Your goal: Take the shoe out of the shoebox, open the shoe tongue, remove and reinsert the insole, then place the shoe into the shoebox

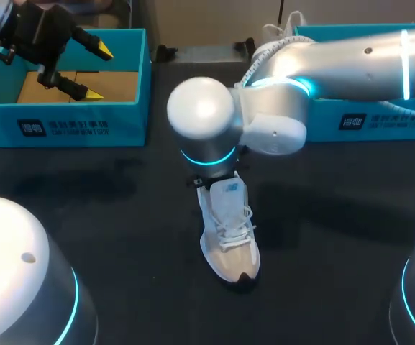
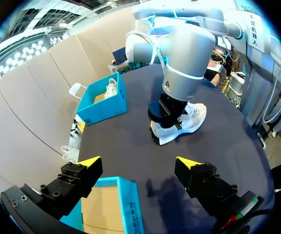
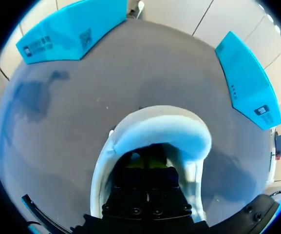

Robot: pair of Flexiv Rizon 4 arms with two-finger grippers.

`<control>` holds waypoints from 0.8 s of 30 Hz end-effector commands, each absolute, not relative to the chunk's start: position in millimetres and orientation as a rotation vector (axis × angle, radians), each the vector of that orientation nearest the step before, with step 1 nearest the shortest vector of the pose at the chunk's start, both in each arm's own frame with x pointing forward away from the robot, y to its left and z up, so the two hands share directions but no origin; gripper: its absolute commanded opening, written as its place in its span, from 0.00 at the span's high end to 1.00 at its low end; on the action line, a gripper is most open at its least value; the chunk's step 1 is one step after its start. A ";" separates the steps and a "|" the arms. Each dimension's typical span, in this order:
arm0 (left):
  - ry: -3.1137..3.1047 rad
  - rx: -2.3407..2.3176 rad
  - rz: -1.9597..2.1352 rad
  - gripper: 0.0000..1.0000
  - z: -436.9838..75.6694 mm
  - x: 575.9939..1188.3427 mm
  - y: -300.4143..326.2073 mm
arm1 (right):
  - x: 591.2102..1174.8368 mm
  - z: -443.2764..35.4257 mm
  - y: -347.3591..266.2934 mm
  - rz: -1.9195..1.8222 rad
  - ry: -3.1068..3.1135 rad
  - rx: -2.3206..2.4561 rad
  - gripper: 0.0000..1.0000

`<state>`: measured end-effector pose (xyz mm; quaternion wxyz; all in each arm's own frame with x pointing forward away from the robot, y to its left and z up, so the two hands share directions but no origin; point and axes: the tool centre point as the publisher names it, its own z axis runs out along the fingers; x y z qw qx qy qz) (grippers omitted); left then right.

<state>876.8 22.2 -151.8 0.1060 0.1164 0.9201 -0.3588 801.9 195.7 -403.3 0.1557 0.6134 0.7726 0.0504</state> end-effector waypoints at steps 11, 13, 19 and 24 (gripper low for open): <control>2.713 0.342 -1.052 0.00 -151.5 876.8 22.2 | 785.7 -362.3 186.5 -0.015 2.364 1.799 1.00; 2.713 0.342 -1.052 0.00 -151.5 876.8 22.2 | 781.6 -358.8 184.9 -0.058 2.398 1.812 1.00; 2.713 0.342 -1.052 0.00 -151.5 876.8 22.2 | 766.4 -352.3 182.0 -0.211 2.476 1.906 1.00; 2.713 0.342 -1.052 0.00 -151.5 876.8 22.2 | 756.7 -349.3 184.6 -0.304 2.533 1.947 1.00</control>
